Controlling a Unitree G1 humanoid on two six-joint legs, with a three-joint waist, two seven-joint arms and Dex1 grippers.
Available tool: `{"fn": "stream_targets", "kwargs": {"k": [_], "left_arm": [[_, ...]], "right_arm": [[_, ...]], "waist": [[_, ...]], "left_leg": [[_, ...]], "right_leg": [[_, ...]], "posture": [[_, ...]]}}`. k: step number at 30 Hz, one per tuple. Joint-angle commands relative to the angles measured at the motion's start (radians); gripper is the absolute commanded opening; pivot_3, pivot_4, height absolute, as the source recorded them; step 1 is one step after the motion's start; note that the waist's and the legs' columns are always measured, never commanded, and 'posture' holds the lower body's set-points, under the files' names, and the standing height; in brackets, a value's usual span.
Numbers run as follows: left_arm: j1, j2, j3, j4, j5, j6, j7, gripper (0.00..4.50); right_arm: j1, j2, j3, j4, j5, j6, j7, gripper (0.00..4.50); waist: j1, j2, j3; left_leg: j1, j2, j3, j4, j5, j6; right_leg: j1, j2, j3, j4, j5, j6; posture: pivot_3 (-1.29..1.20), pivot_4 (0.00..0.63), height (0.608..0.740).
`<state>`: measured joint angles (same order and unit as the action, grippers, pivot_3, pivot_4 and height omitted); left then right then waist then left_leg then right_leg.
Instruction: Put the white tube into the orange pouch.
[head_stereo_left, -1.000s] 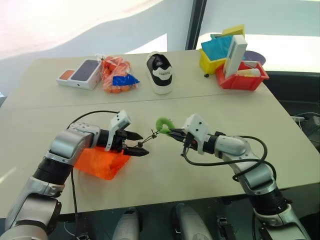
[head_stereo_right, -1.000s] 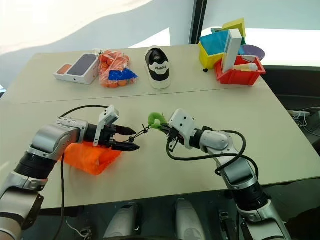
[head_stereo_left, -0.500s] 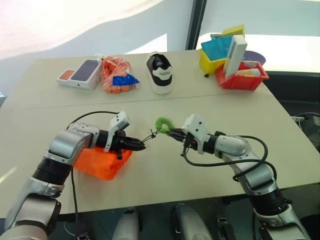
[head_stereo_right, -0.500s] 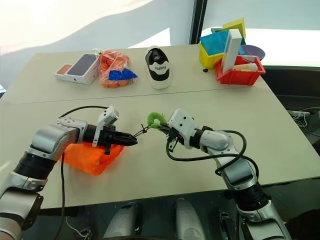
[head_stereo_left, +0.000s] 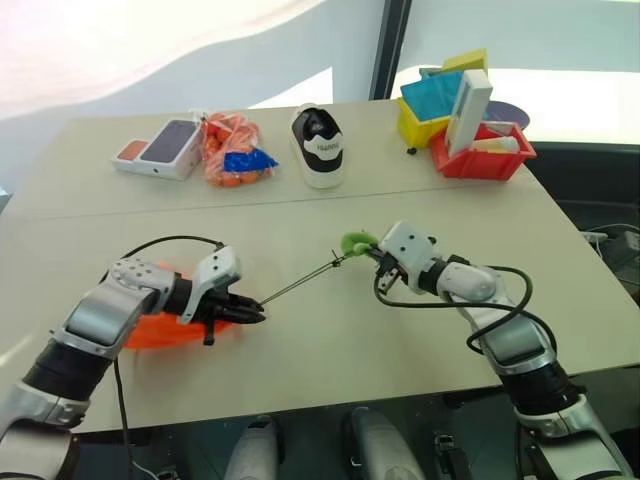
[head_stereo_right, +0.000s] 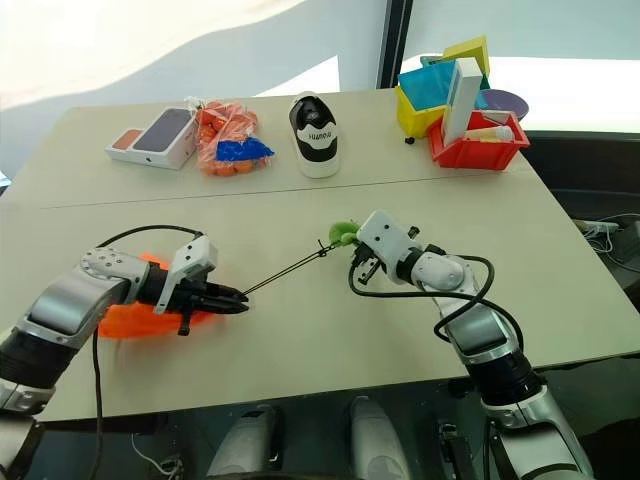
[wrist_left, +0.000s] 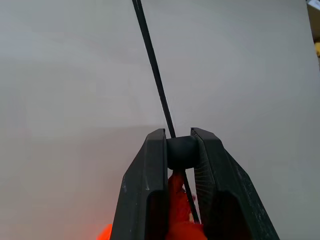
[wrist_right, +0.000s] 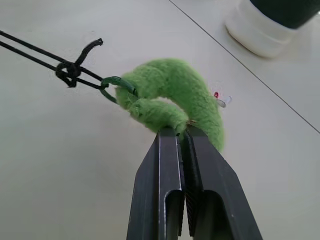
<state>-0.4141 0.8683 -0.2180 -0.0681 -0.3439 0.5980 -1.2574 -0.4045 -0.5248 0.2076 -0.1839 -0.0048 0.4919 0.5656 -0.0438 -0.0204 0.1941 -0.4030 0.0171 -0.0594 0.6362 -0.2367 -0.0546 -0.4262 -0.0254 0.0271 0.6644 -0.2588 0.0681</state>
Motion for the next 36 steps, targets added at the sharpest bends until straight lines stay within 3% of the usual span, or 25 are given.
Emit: {"fn": "stream_targets", "kwargs": {"k": [1, 2, 3, 4, 7, 11, 15, 20, 27, 36], "left_arm": [[0.022, 0.018, 0.031, -0.008, 0.007, -0.006, 0.009, 0.21], [0.021, 0.007, 0.04, -0.003, -0.002, -0.004, 0.016, 0.21], [0.016, -0.008, 0.054, 0.005, -0.016, 0.005, 0.027, 1.01], [0.008, -0.024, 0.074, 0.011, -0.038, 0.023, 0.037, 1.25], [-0.023, -0.067, 0.138, 0.026, -0.092, 0.062, 0.078, 2.56], [-0.045, -0.057, 0.217, 0.031, -0.122, 0.093, 0.113, 4.47], [-0.018, -0.002, 0.329, 0.037, -0.148, 0.11, 0.131, 4.47], [0.05, -0.012, 0.537, 0.083, -0.181, 0.106, 0.247, 4.47], [0.307, -0.14, 0.789, 0.05, -0.155, -0.02, 0.475, 4.47], [0.488, -0.235, 0.864, -0.028, -0.159, -0.134, 0.571, 4.47]], "right_arm": [[-0.018, -0.013, -0.024, -0.008, -0.035, -0.023, -0.024, 0.0], [-0.016, -0.01, -0.02, -0.013, -0.028, -0.022, -0.014, 0.0], [-0.014, -0.005, -0.019, -0.021, -0.013, -0.017, 0.002, 0.0], [-0.013, -0.001, -0.021, -0.03, 0.007, -0.006, 0.02, 0.0], [-0.004, 0.006, -0.028, -0.065, 0.058, 0.022, 0.065, 0.95], [0.023, -0.005, -0.024, -0.104, 0.055, 0.001, 0.067, 2.85], [0.07, -0.011, -0.052, -0.104, 0.069, -0.072, 0.074, 2.85], [0.13, -0.026, -0.12, -0.09, 0.146, -0.098, 0.133, 2.85], [0.212, -0.005, -0.287, -0.026, 0.307, -0.117, 0.179, 2.85], [0.241, 0.001, -0.316, 0.052, 0.335, -0.183, 0.206, 2.85]], "waist": [[0.0, 0.0, 0.0], [0.0, 0.0, 0.0], [0.0, 0.0, 0.0], [0.001, 0.0, 0.0], [0.001, 0.0, 0.0], [0.001, 0.0, 0.0], [0.0, 0.0, 0.0], [0.001, 0.0, 0.0], [0.003, 0.0, 0.0], [0.015, -0.001, -0.001]], "left_leg": [[0.0, 0.0, 0.0, 0.0, 0.0, 0.0], [0.0, 0.0, 0.0, 0.0, 0.0, 0.0], [0.0, 0.0, 0.0, 0.0, 0.0, 0.0], [0.0, 0.0, 0.0, 0.0, 0.0, 0.0], [0.0, 0.0, 0.0, 0.0, 0.0, 0.0], [-0.001, 0.0, -0.001, 0.001, 0.0, 0.0], [-0.001, 0.0, -0.001, 0.001, 0.0, 0.0], [-0.001, 0.0, 0.0, 0.001, 0.0, 0.0], [0.001, 0.0, 0.0, 0.001, 0.0, 0.0], [0.003, 0.0, 0.0, 0.002, 0.0, 0.0]], "right_leg": [[0.0, 0.0, 0.0, 0.0, 0.0, 0.0], [0.0, 0.0, 0.0, 0.0, 0.0, 0.0], [0.0, 0.0, 0.0, 0.0, 0.0, 0.0], [0.0, 0.0, 0.0, 0.0, 0.0, 0.0], [0.0, 0.0, 0.0, 0.0, 0.0, 0.0], [0.0, 0.0, -0.001, 0.0, 0.0, 0.0], [0.0, 0.0, -0.001, 0.0, 0.0, 0.0], [0.0, -0.001, 0.0, 0.0, 0.0, 0.0], [0.001, -0.002, 0.0, 0.0, 0.0, 0.0], [0.004, -0.002, 0.0, 0.0, -0.002, -0.004]], "posture": [[0.0, 0.15, 0.74], [0.0, 0.15, 0.74], [0.0, 0.15, 0.74], [0.0, 0.15, 0.74], [0.0, 0.15, 0.74], [0.0, 0.15, 0.74], [0.0, 0.15, 0.74], [0.0, 0.15, 0.74], [0.0, 0.15, 0.74], [0.0, 0.15, 0.74]]}}
